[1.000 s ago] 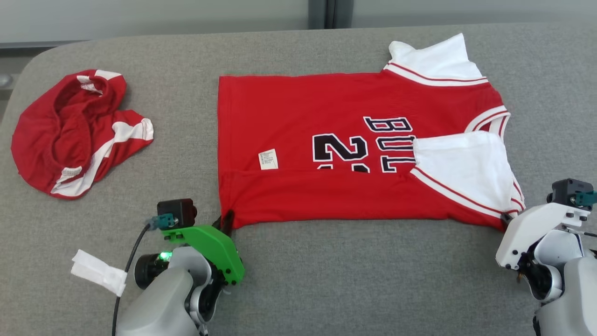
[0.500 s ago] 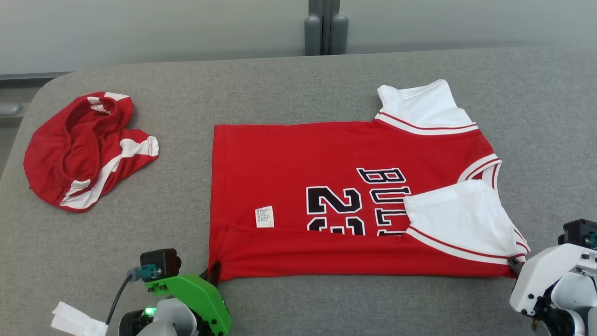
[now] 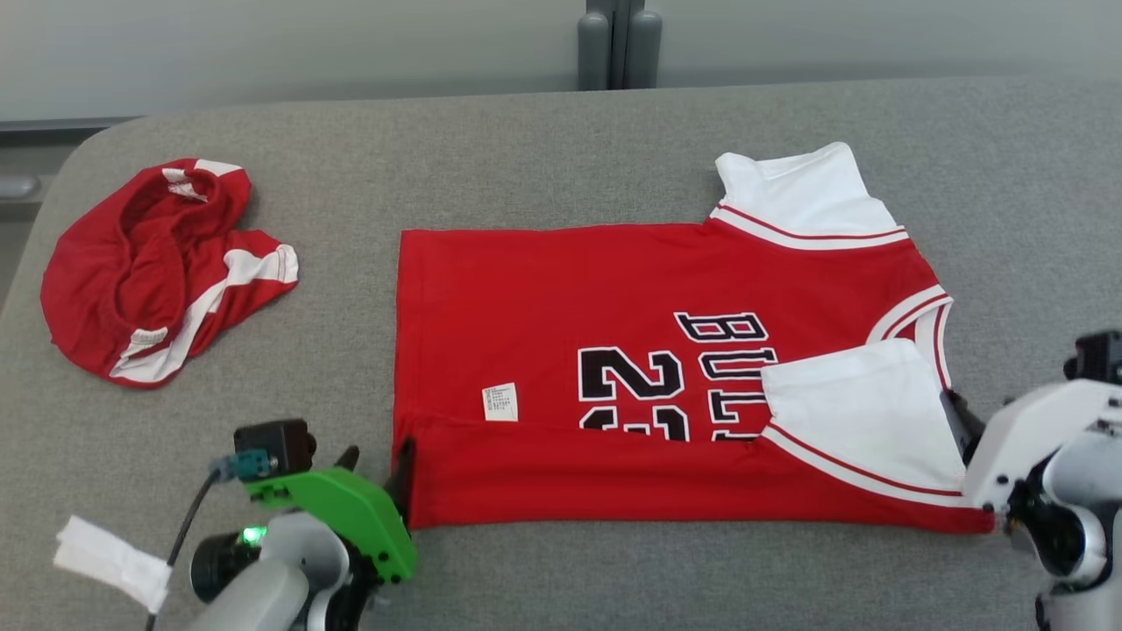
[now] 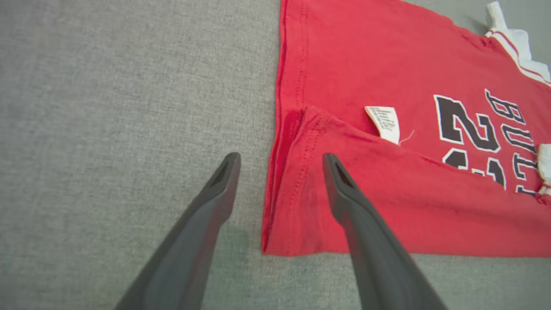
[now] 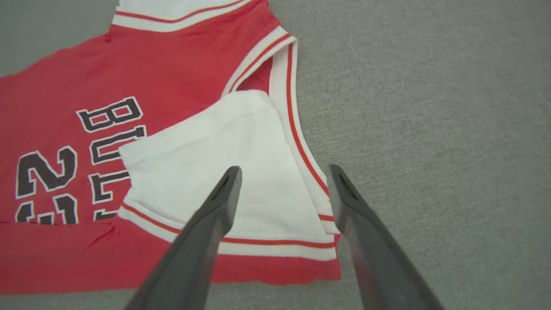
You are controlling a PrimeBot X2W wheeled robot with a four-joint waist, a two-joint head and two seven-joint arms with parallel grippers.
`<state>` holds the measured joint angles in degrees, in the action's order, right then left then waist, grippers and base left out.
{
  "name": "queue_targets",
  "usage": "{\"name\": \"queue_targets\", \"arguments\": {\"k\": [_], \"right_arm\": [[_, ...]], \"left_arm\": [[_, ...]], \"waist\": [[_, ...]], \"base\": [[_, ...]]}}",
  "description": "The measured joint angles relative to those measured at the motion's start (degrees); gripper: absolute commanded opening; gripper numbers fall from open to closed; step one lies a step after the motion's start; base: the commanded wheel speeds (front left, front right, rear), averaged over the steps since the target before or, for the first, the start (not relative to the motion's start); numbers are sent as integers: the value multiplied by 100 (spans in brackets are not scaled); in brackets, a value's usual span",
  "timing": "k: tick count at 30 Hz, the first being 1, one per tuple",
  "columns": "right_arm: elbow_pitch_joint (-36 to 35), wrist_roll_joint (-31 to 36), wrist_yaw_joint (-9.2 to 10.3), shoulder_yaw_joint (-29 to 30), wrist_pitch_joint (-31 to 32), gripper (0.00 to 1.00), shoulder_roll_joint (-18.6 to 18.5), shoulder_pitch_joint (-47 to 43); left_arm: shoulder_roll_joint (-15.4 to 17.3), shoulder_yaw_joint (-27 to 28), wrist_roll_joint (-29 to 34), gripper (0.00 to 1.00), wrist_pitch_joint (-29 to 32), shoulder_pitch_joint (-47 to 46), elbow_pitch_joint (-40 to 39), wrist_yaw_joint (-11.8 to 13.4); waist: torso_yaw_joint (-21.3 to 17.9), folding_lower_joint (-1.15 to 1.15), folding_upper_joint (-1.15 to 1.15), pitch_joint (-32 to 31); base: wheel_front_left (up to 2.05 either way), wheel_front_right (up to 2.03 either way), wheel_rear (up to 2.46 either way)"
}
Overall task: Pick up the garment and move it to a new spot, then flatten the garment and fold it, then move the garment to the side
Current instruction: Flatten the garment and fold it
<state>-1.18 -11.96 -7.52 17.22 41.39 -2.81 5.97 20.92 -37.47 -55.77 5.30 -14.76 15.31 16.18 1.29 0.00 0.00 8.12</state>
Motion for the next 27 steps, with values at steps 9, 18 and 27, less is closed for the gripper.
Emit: {"name": "queue_targets", "arguments": {"k": [9, 18, 27], "right_arm": [[683, -77, 2, -706, -201, 100, -300, 2271], [2294, -101, 2, -1389, -697, 100, -668, 3936], [3308, -158, 2, -2051, -1104, 100, -813, 4867]], "left_arm": [[4, -47, 330, 100, 481, -1678, 399, -187], [-397, -88, 470, 100, 681, -3093, 1557, -503], [-650, -302, 676, 100, 723, -3920, 2627, -687]], "waist": [[-32, 0, 0, 416], [-80, 0, 0, 977], [-106, 0, 0, 1453]], "base": [[0, 0, 0], [0, 0, 0], [0, 0, 0]]}}
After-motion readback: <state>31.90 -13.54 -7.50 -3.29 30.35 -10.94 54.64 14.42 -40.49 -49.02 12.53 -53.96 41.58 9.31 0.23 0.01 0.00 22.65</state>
